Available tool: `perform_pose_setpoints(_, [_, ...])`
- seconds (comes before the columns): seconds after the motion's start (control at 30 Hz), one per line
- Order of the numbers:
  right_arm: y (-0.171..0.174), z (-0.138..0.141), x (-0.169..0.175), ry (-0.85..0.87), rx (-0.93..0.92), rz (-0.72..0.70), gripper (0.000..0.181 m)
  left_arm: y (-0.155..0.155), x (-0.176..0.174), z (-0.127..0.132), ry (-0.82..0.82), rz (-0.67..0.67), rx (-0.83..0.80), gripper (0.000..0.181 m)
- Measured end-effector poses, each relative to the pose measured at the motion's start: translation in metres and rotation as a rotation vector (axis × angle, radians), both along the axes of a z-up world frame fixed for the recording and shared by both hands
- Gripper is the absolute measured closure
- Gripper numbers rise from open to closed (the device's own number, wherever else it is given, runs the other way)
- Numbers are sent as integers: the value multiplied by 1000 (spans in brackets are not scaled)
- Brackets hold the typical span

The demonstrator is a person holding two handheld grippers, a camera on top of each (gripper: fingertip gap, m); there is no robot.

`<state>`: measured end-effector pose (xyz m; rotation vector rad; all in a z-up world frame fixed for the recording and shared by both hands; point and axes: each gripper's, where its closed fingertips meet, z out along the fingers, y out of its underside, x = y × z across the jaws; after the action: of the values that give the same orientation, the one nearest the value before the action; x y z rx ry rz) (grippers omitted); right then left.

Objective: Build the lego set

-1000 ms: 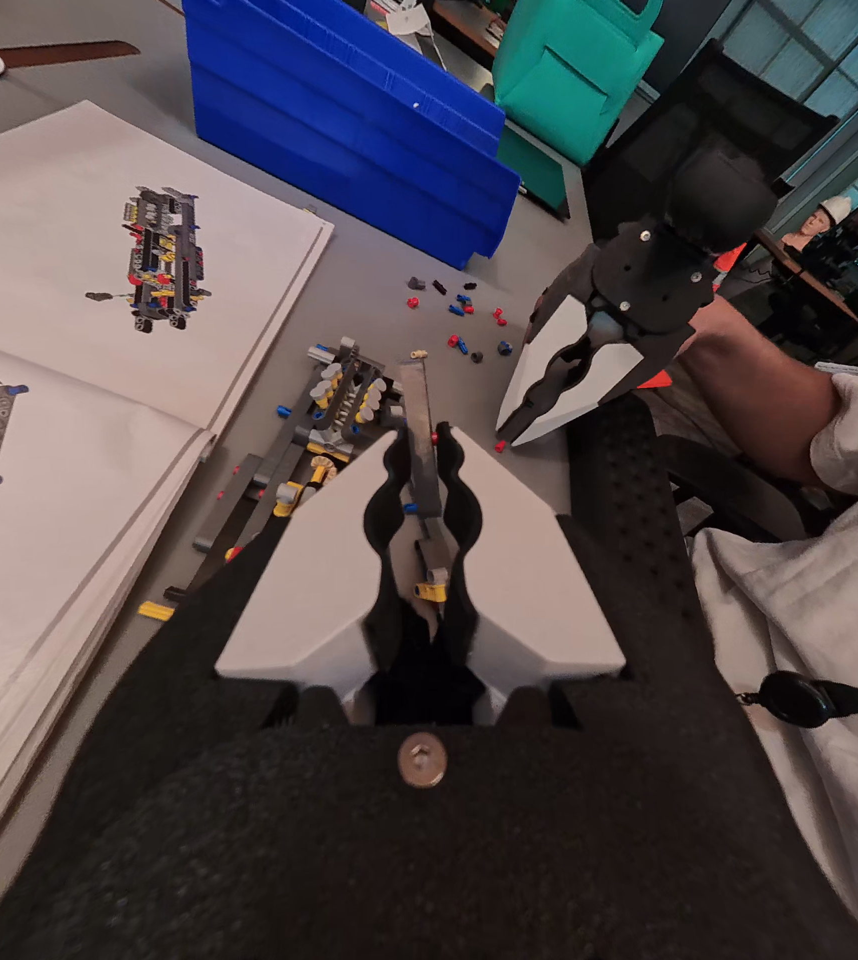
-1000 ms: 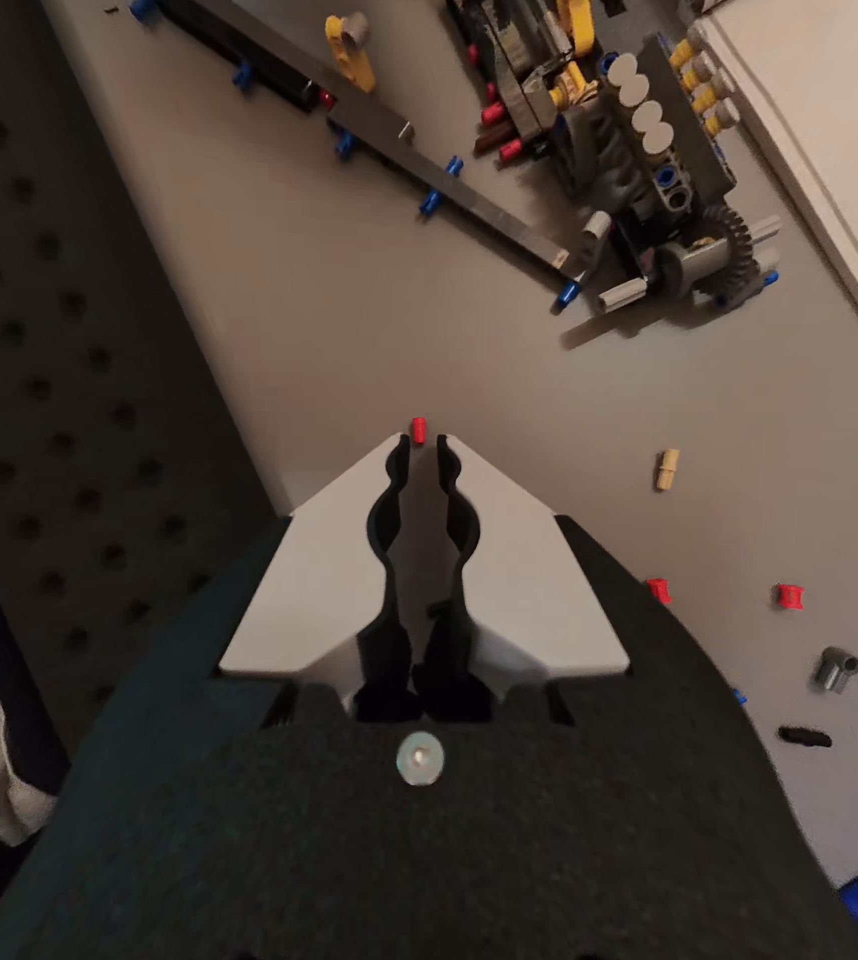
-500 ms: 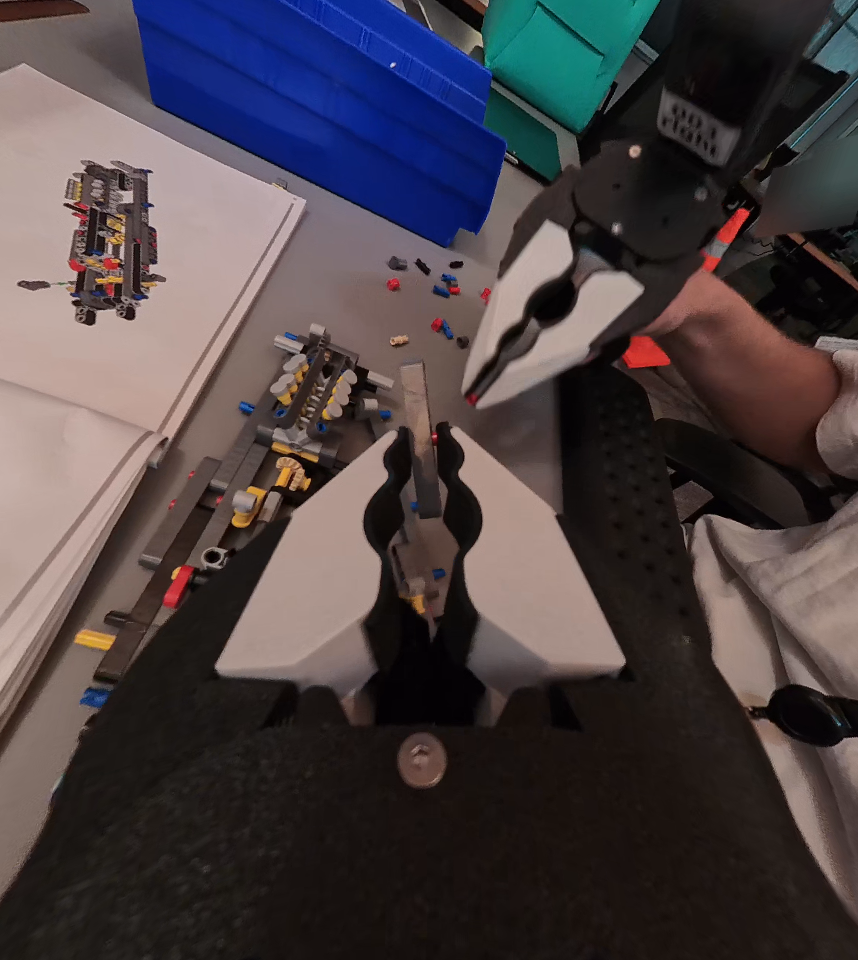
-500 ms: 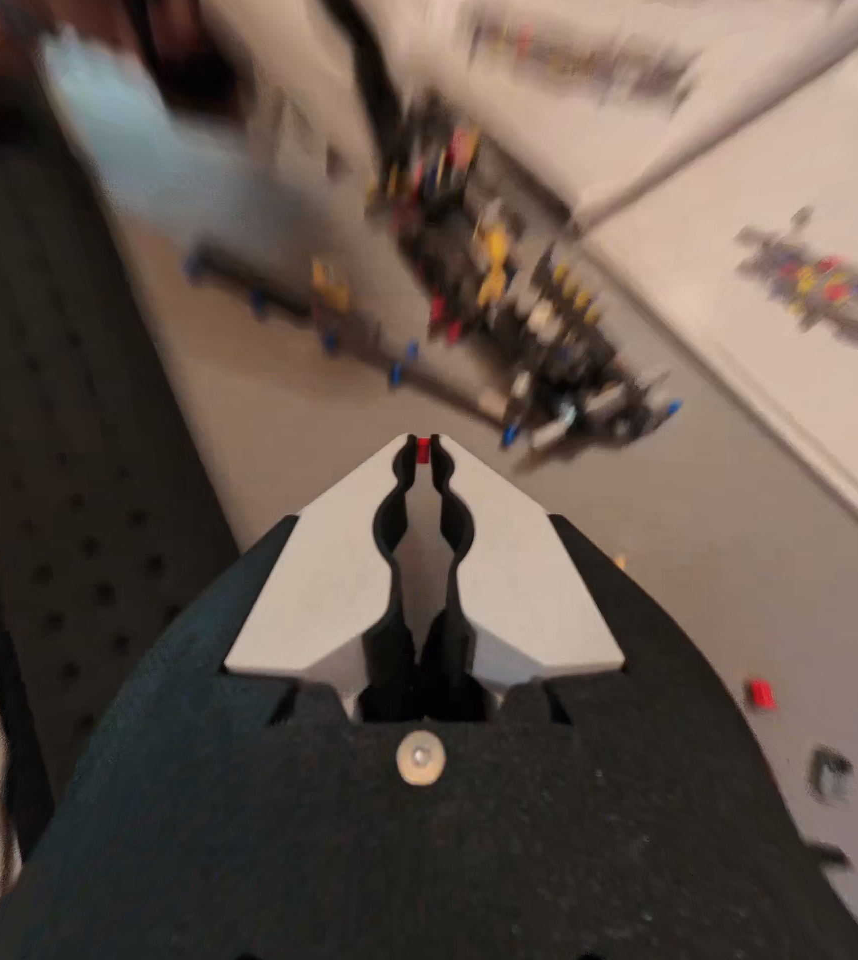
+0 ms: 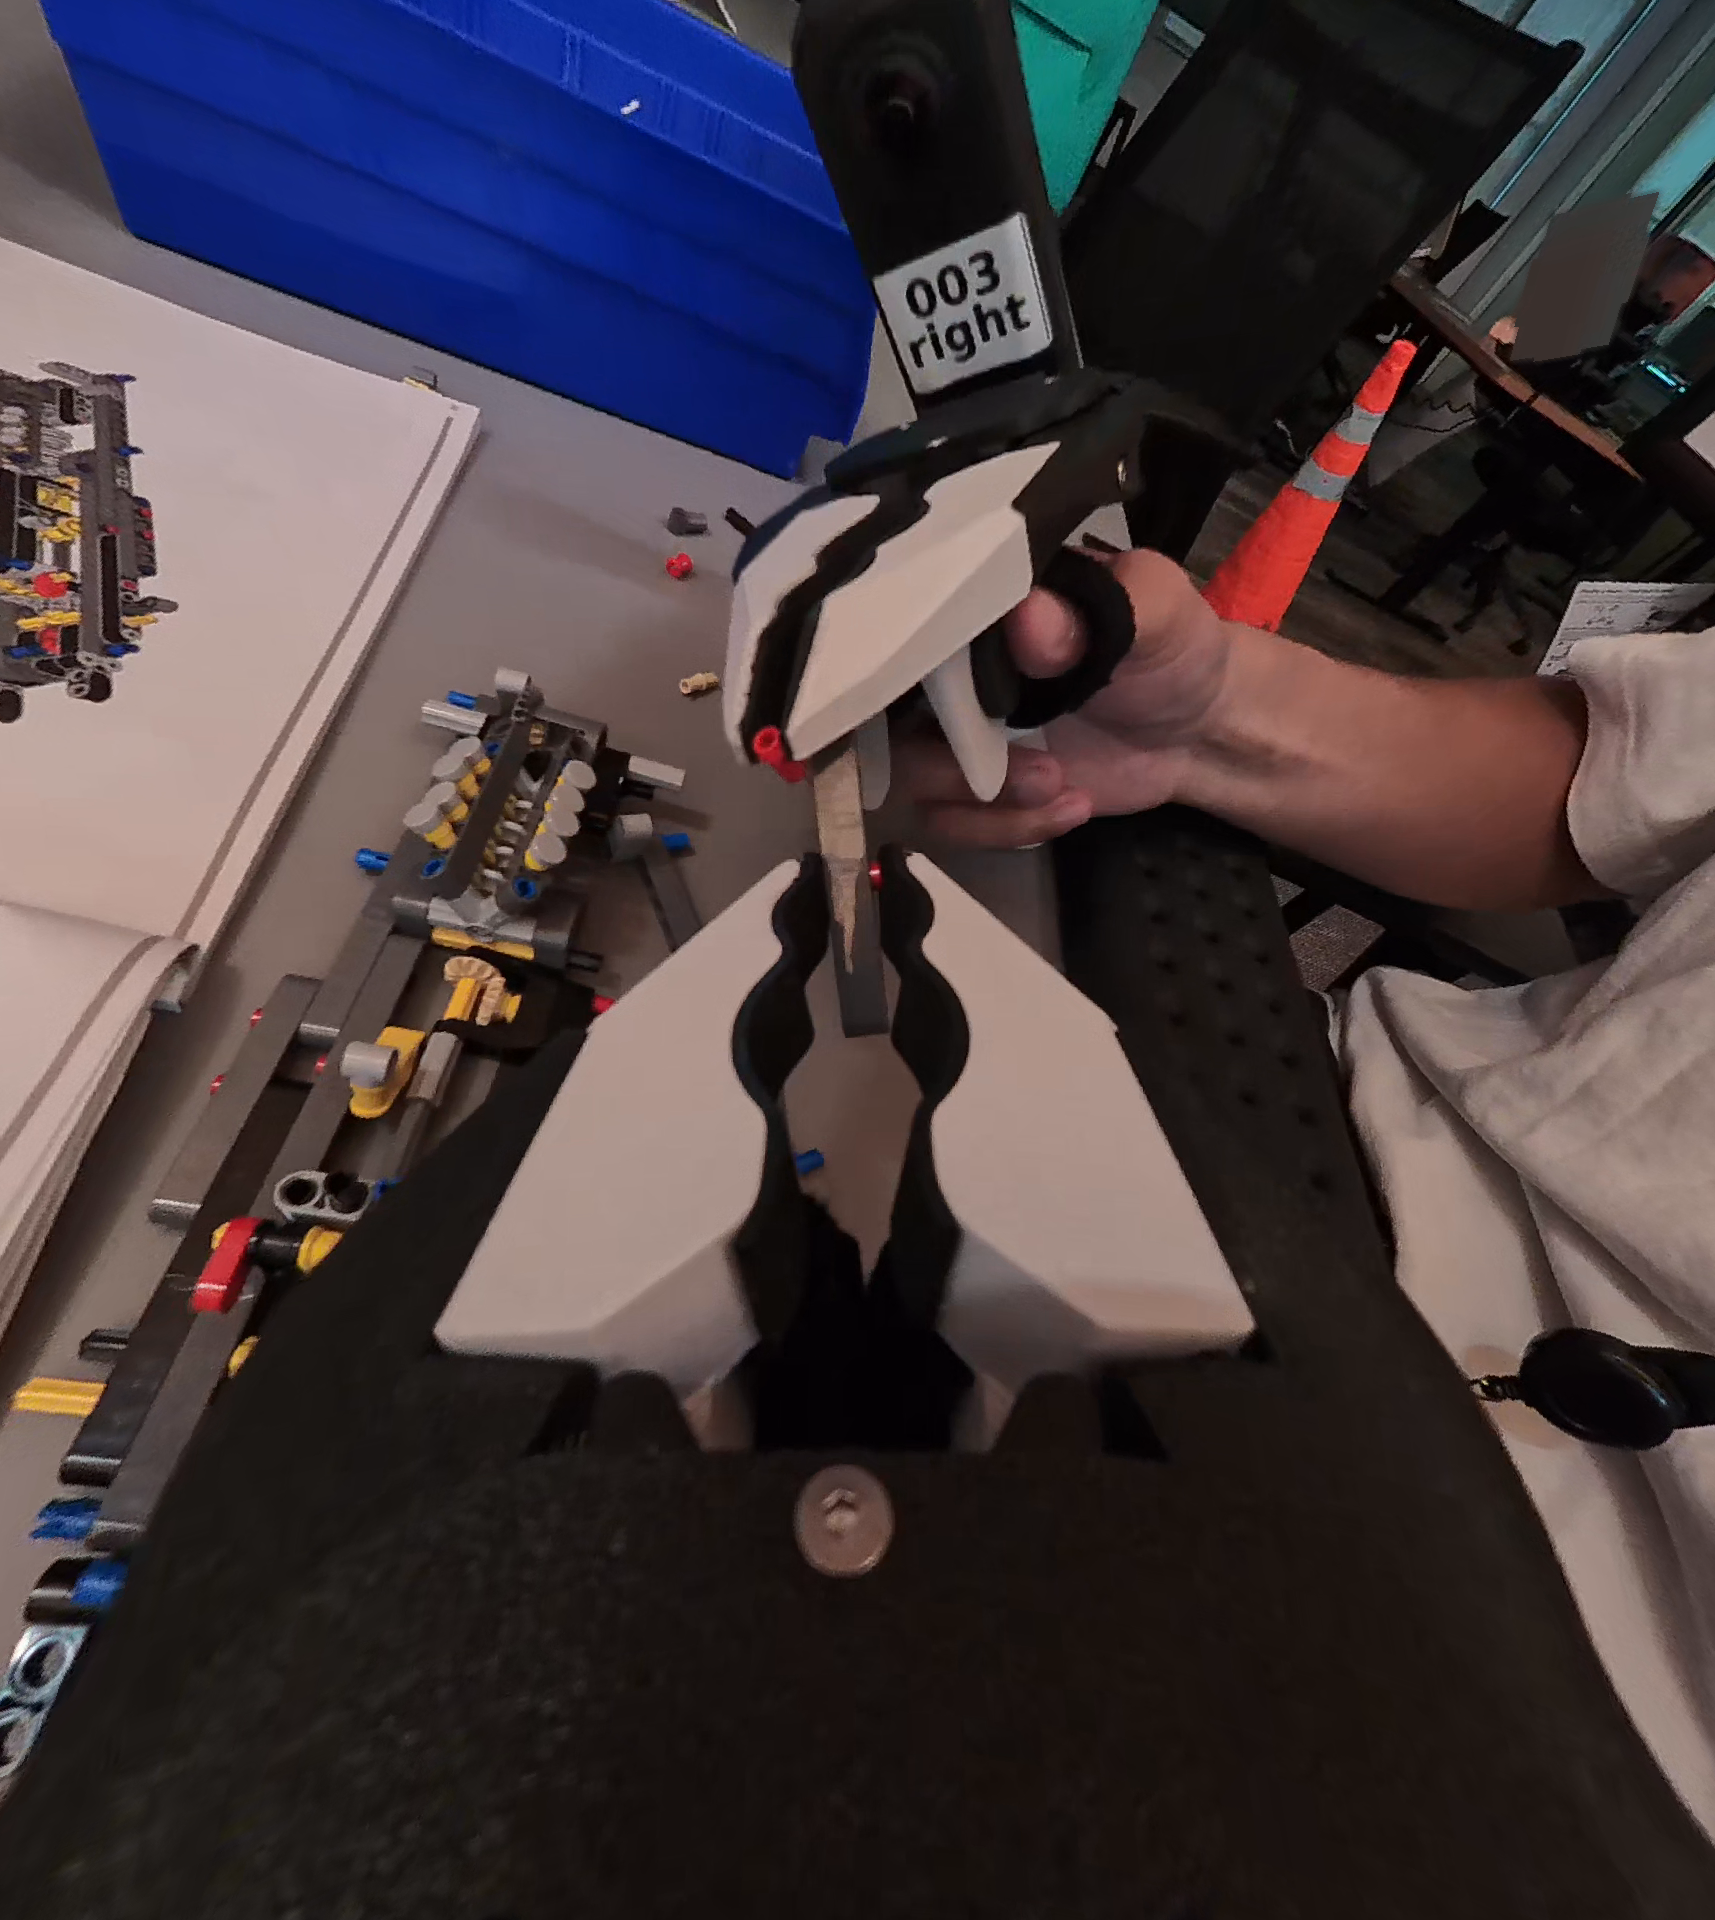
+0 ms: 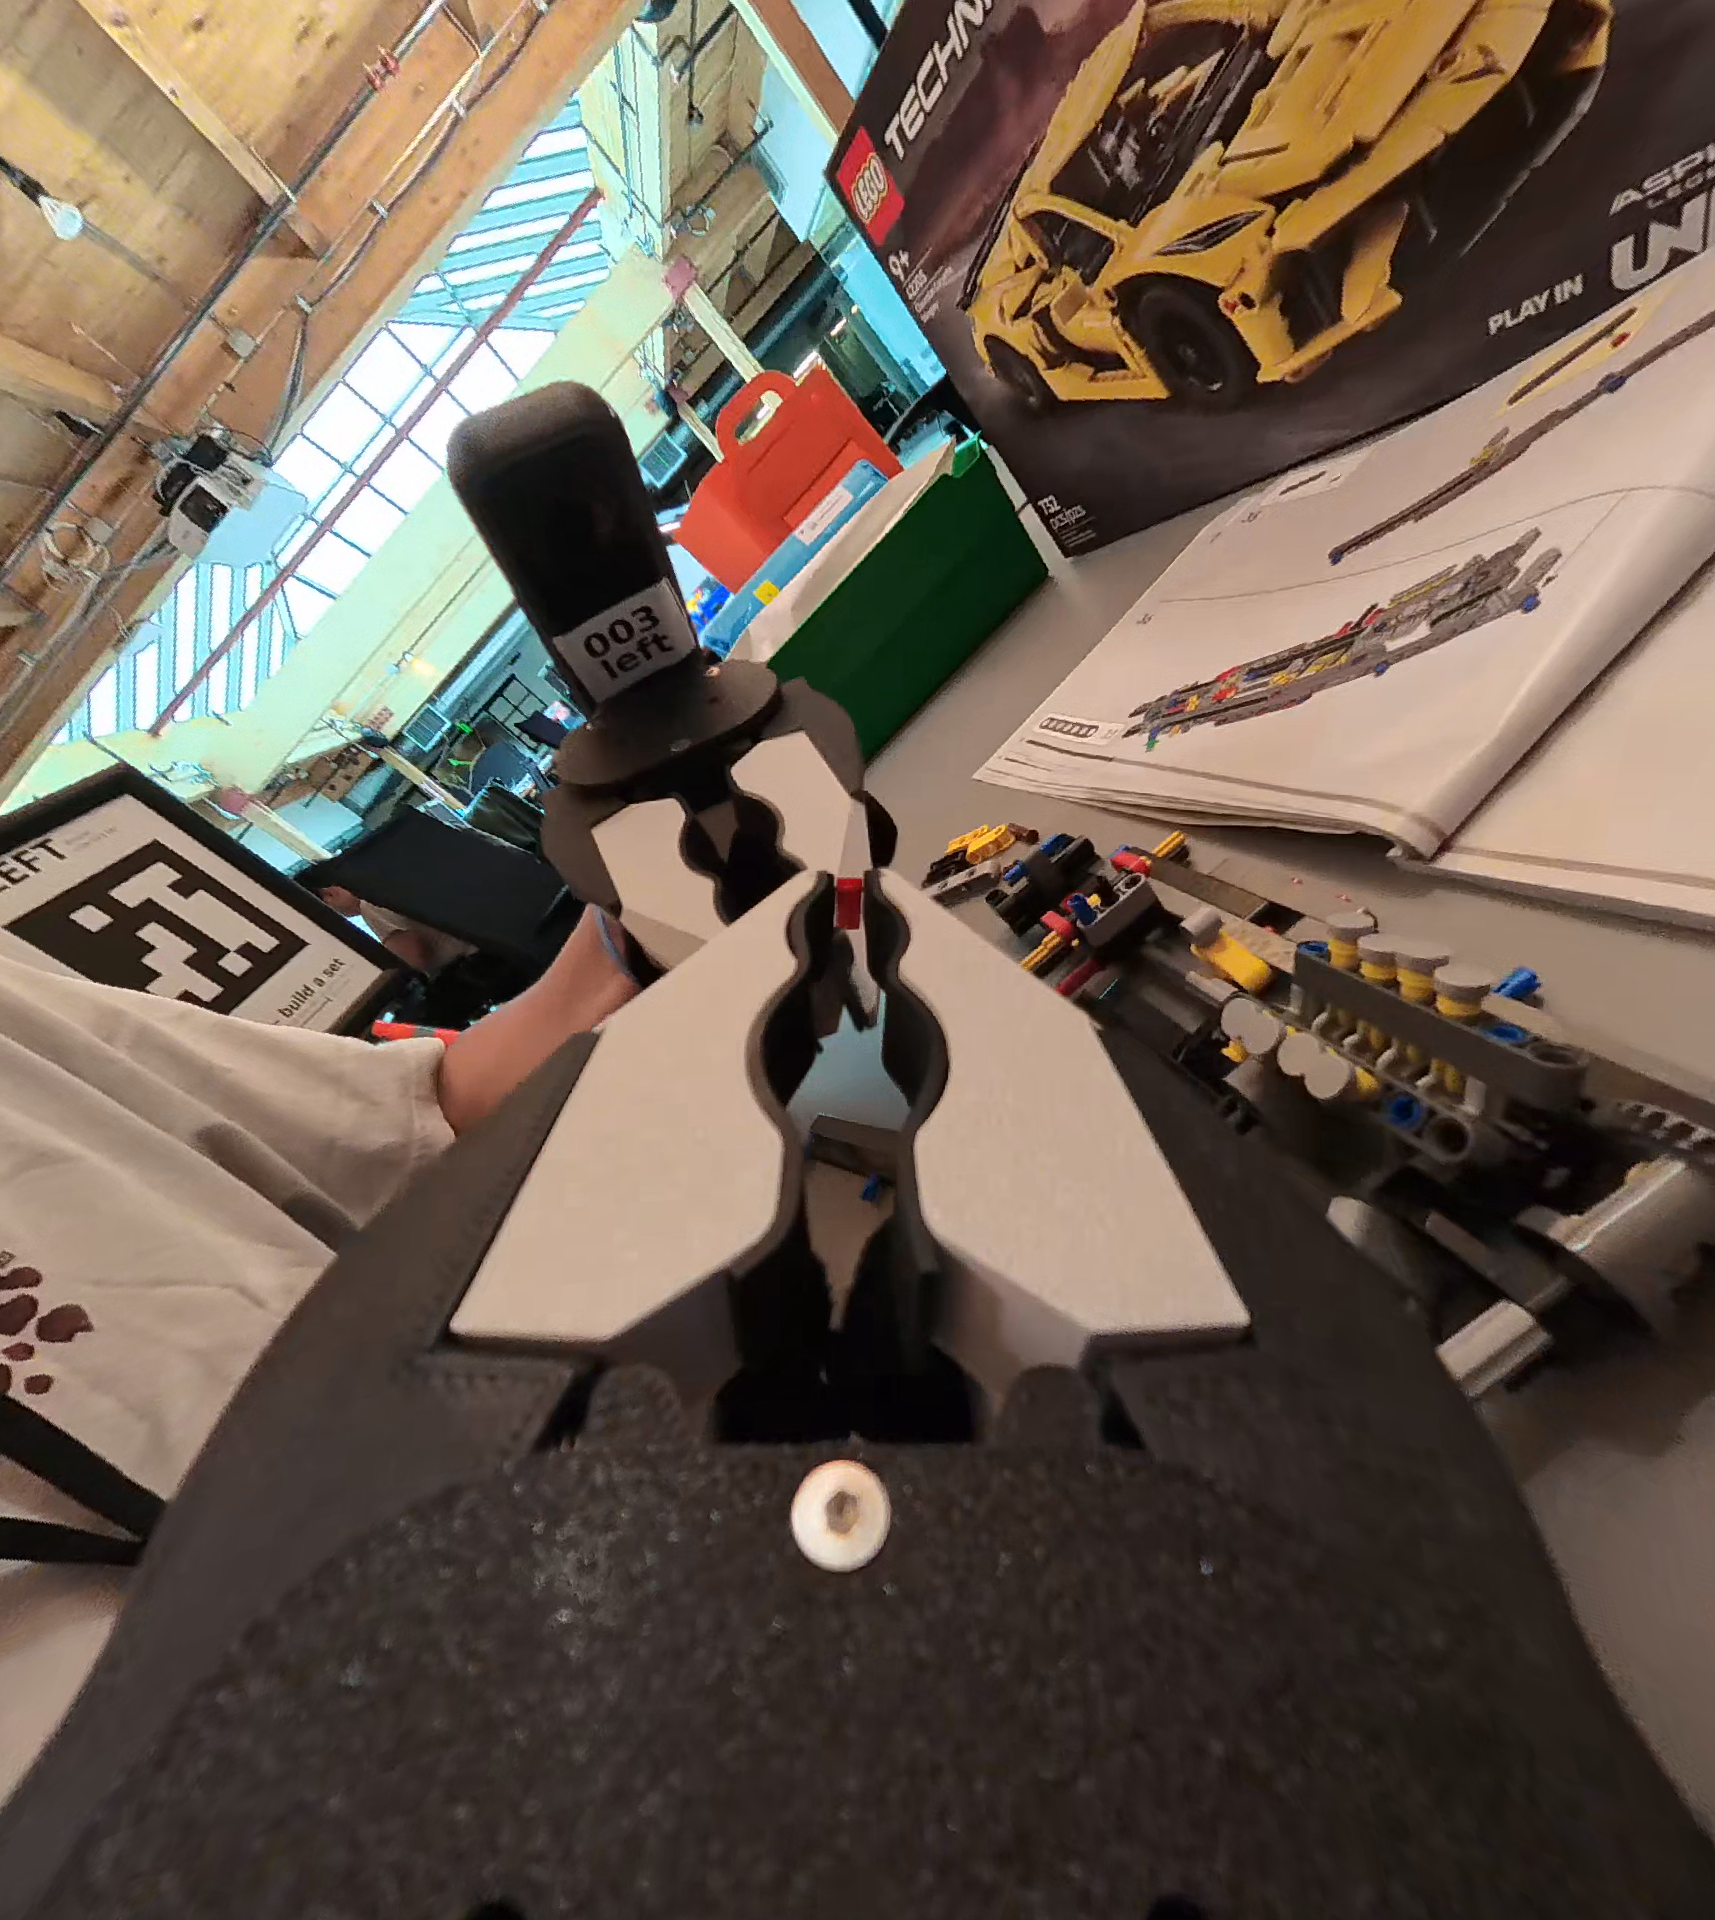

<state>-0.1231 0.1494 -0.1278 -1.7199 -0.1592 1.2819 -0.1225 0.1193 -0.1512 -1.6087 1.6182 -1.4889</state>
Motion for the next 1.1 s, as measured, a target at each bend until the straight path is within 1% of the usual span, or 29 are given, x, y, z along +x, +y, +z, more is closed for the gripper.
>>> perform_pose_setpoints(0.53, [-6, 0, 13, -42, 4, -35, 178, 8, -2, 0, 9, 28, 18, 173])
perform_pose_setpoints(0.63, [-6, 0, 25, -127, 37, -84, 178, 9, -2, -1, 13, 31, 13, 173])
perform_pose_setpoints(0.73, [-10, -13, 46, -356, 89, -143, 178, 10, -2, -3, 25, 37, 11, 172])
perform_pose_setpoints(0.77, [-14, -5, 46, -351, 155, -135, 178, 9, -2, -4, 29, 33, 6, 173])
perform_pose_setpoints(0.8, [-18, 7, 41, -280, 201, -129, 178, 5, -1, -5, 32, 19, 1, 173])
perform_pose_setpoints(0.83, [-21, 13, 33, -230, 208, -109, 178, 1, 0, -6, 33, 3, 5, 173])
perform_pose_setpoints(0.9, [-19, 6, 21, -256, 168, -103, 178, -9, 2, -8, 30, -31, 28, 172])
perform_pose_setpoints(0.97, [-20, 5, 8, -239, 182, -77, 178, -15, 4, -8, 19, -44, 42, 172])
perform_pose_setpoints(1.03, [-21, 5, 0, -224, 194, -58, 178, -15, 4, -9, 31, -43, 24, 172])
perform_pose_setpoints(1.1, [-21, -3, -4, -288, 207, -51, 178, -11, 4, -9, 33, -30, 1, 173])
